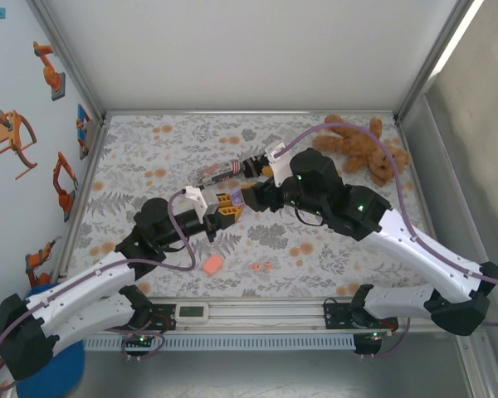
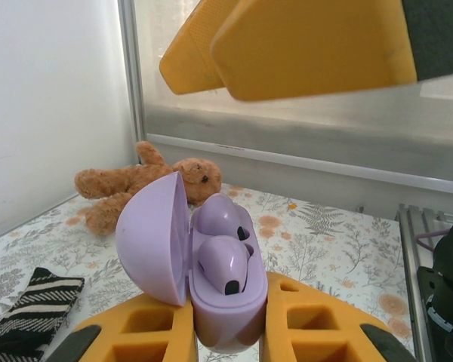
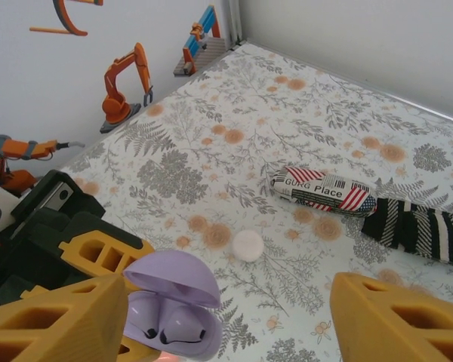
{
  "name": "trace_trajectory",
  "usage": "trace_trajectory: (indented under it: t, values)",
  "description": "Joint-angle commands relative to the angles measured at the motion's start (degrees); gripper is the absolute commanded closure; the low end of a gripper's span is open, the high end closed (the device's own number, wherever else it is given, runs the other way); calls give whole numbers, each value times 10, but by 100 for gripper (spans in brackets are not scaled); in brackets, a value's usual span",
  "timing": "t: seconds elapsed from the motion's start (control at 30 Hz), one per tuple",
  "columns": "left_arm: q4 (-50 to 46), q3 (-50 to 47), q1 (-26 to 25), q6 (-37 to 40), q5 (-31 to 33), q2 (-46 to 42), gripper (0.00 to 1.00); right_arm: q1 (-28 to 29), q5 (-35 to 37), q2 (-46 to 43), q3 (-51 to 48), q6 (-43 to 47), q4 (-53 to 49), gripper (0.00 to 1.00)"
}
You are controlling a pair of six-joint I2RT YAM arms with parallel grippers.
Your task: Insert wireless bluetooth earbuds into charging case
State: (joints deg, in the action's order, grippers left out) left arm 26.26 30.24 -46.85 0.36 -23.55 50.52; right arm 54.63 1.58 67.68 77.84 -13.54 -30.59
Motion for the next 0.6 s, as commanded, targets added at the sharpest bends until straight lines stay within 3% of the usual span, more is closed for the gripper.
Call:
trace_trajectory:
  t: [0.0, 0.17, 0.3, 0.57]
  values:
    - [1, 2, -3, -6, 1, -15, 100, -30, -49, -16, -9, -10, 20, 24]
    - [0, -10, -3, -10, 8, -29, 100, -87, -171, -29, -49, -51, 65, 13]
    - [-10, -16, -3, -10, 14, -42, 100, -104, -218, -33, -77, -73, 87, 4]
    - [-14, -20, -3, -16, 13, -48, 100, -109, -290, -14, -102, -98, 108, 3]
